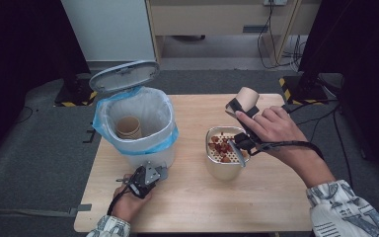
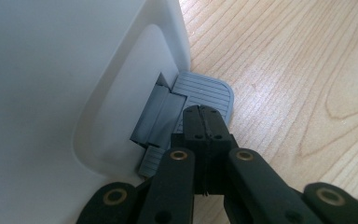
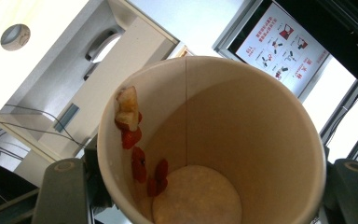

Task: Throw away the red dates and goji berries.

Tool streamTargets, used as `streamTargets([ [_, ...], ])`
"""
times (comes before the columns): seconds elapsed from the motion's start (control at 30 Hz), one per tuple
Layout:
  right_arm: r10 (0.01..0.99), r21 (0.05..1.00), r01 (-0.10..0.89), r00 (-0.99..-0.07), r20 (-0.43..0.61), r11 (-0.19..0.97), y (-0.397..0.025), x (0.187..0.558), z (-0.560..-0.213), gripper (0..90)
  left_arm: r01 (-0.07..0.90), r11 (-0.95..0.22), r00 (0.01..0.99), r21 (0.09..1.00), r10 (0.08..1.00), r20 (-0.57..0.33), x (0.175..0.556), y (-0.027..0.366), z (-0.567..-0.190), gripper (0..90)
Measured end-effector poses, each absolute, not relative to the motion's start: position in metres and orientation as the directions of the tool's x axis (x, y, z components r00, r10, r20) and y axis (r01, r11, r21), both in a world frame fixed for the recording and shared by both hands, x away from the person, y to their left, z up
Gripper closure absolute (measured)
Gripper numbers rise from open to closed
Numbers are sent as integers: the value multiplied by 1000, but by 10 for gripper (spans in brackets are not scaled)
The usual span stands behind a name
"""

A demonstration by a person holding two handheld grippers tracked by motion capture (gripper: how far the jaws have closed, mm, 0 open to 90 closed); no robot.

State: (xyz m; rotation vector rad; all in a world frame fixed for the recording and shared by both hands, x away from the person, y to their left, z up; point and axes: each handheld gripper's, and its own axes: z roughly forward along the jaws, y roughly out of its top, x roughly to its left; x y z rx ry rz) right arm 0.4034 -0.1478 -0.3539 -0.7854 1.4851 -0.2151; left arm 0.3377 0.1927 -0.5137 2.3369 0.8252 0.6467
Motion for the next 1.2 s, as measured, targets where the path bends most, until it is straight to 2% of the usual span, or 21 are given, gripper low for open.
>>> streamTargets([
  [0.33,-571,-570,-339,108,-814,748,-147,404,-355,304,401,-647,692,649,678,248,338,193,-514,899],
  [1.2,-269,-222,-371,-80,-960,902,-157,421,-348,303,400,-647,693,649,677,248,338,193,-514,899],
])
